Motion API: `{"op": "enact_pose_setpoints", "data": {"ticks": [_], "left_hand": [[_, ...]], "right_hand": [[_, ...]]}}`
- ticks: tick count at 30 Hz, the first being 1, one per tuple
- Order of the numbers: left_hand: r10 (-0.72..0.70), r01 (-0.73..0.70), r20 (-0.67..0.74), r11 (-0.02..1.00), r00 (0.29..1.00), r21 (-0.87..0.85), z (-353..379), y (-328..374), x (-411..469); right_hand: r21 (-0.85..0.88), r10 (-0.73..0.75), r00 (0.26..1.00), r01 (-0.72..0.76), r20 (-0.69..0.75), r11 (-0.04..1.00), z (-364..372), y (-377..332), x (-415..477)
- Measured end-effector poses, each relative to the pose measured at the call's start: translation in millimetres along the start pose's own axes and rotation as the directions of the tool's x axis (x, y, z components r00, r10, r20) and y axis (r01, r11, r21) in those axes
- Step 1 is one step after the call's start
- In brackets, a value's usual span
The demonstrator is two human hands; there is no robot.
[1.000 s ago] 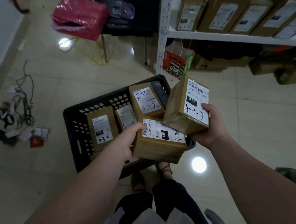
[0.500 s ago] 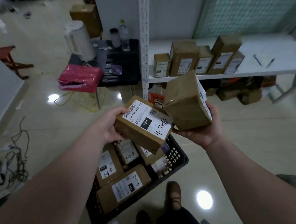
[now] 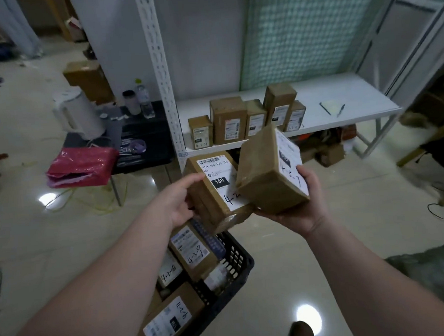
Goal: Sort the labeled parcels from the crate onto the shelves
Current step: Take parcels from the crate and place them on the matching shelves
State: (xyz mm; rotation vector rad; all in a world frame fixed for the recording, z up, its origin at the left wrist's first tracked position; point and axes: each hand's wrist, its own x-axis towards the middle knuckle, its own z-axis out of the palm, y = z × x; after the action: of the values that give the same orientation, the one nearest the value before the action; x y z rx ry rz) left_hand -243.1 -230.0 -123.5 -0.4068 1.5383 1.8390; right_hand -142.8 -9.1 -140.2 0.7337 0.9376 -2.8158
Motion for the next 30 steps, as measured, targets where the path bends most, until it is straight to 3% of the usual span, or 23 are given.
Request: {"op": "enact_pose_setpoints", "data": {"ticks": [4, 8, 14, 23, 30], "left_hand": [[-0.022, 0.023, -0.004, 0.984, 1.0, 0.176, 48, 2, 8], [-0.024, 0.027, -0.013, 0.963, 1.0, 0.267, 107, 0, 22], [0.062, -0.056, -0.022, 0.973, 0.998, 0.223, 199, 11, 43], [0.021, -0.012, -0.069, 0.99, 0.997, 0.14, 264, 13, 62], [0.037, -0.022, -0.09, 0.986, 0.995, 0.166, 306, 16, 82]], "right_hand": [[-0.14, -0.005, 1.0, 0.003, -0.015, 0.99, -14, -27, -5], [-0.139, -0.015, 1.0, 0.014, -0.008, 0.99, -41, -71, -11], [-0.143, -0.075, 0.997, 0.07, -0.035, 0.987, -94, -170, -9], [-0.143, -0.097, 0.901, 0.039, -0.423, 0.989, -149, -258, -7], [-0.149, -0.042, 0.891, -0.028, -0.452, 0.988, -176, -285, 3]]}}
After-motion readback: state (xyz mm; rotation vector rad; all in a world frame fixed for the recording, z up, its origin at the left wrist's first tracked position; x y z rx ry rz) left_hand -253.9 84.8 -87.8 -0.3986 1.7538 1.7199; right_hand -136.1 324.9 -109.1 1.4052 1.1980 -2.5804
